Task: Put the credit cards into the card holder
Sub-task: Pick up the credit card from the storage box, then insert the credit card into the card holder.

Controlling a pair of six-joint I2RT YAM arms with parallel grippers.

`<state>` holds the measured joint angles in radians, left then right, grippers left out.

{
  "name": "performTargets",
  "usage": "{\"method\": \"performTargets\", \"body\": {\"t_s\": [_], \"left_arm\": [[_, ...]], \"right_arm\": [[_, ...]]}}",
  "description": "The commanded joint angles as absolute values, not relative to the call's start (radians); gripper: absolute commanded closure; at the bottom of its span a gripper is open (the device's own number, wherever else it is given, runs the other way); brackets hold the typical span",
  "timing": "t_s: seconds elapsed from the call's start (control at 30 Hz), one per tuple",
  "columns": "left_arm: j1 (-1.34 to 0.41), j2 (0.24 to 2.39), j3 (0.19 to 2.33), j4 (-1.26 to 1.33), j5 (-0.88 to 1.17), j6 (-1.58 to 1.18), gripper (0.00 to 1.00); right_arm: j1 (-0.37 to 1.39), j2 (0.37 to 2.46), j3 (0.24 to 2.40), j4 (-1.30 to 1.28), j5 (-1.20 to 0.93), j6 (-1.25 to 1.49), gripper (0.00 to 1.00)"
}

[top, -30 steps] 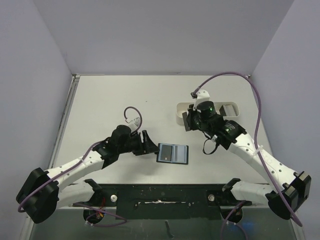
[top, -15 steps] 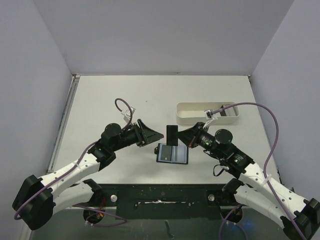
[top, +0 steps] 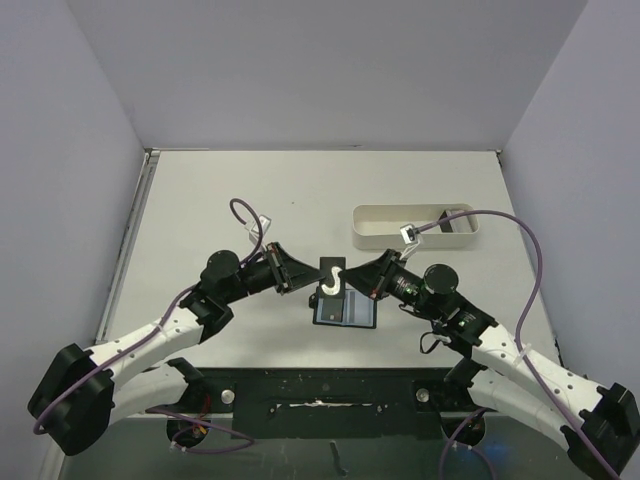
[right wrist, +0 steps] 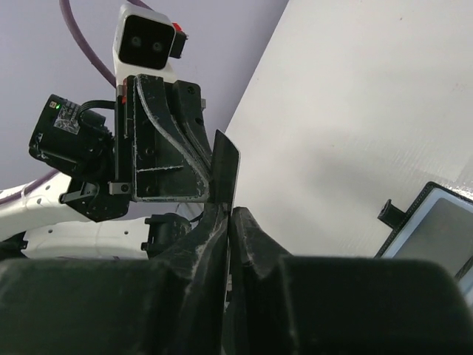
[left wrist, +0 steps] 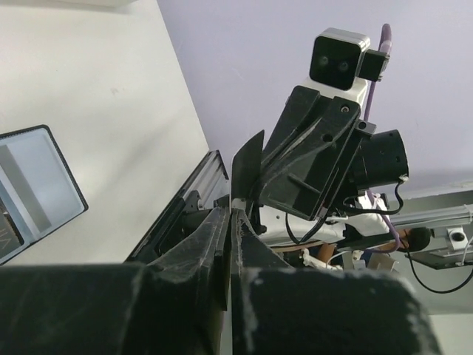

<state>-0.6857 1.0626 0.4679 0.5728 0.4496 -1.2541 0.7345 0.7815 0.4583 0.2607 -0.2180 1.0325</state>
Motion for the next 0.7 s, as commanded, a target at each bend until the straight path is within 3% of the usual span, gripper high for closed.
{"method": "performTargets", "body": {"t_s": [0.0,0.13,0.2,0.43,0.67], "left_arm": [[-0.685,1.036,0.477,0.585,0.442,-1.221,1.0],[-0.685,1.045,0.486,0.501,0.417,-1.18,1.0],[-0.685,1.06,0.491,0.479,0.414,-1.16,1.0],[-0.693,1.165,0.546,0.357,0.405,-1.1,1.0],[-0.715,1.301,0.577,0.355,0.405,-1.056,1.0]], "right_arm": [[0.751,0.78,0.478,0.261,-0.199,1.034,0.9],[0.756,0.753,0.518,0.086,-0.12,0.996,0.65],[0.756,0.734,0.533,-0.014,-0.06,0.978,0.58],[0.761,0.734,0.555,-0.268,0.12,0.955,0.58],[0.774,0.836,0.554,-0.335,0.229,0.942,0.66]]}}
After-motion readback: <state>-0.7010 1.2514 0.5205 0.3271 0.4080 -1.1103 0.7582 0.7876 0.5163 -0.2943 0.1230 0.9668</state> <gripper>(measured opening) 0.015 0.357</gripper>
